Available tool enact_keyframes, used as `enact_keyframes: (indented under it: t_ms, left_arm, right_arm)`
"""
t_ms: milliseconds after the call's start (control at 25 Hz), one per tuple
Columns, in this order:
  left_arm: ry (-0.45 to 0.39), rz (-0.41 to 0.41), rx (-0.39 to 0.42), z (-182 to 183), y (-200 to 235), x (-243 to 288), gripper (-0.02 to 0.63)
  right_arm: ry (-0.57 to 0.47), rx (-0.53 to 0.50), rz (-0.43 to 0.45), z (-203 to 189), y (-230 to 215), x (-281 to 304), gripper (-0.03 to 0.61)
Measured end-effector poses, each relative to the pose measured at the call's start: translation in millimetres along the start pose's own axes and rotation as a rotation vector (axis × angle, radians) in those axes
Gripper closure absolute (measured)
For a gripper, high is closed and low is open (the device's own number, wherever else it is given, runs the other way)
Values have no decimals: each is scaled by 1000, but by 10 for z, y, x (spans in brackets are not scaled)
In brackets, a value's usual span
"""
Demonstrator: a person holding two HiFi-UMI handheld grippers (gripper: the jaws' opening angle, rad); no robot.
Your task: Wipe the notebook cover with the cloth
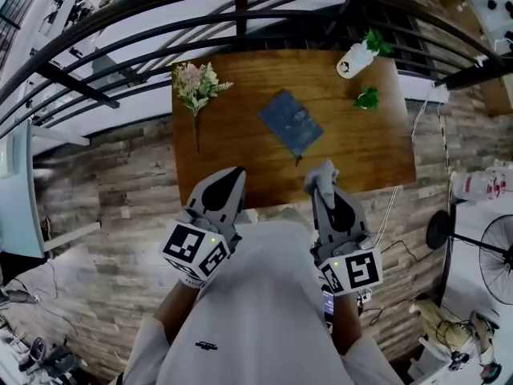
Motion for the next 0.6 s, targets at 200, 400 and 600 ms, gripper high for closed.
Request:
enact_keyframes:
  t_ms: [200, 400, 600]
  left_arm:
    - [23, -66, 1, 43, -96, 170, 595]
    - [57, -81, -7, -4, -75, 334, 595]
    - [110, -63, -14, -114, 38, 531, 595]
  right_arm:
    - [-17, 25, -33, 37, -55, 71, 541]
    - [-5, 23, -26, -18, -150, 217, 541]
    - [12, 57, -16, -130, -341, 430, 541]
Point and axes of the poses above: the fingertips, and each gripper's own axes: x forward along the fingers, y to its left, z out of its top, the point moved 5 cm from there along -x, backward along the fingers, and after that the axes turned 11 degrees about -y, right-handed, at the moved point
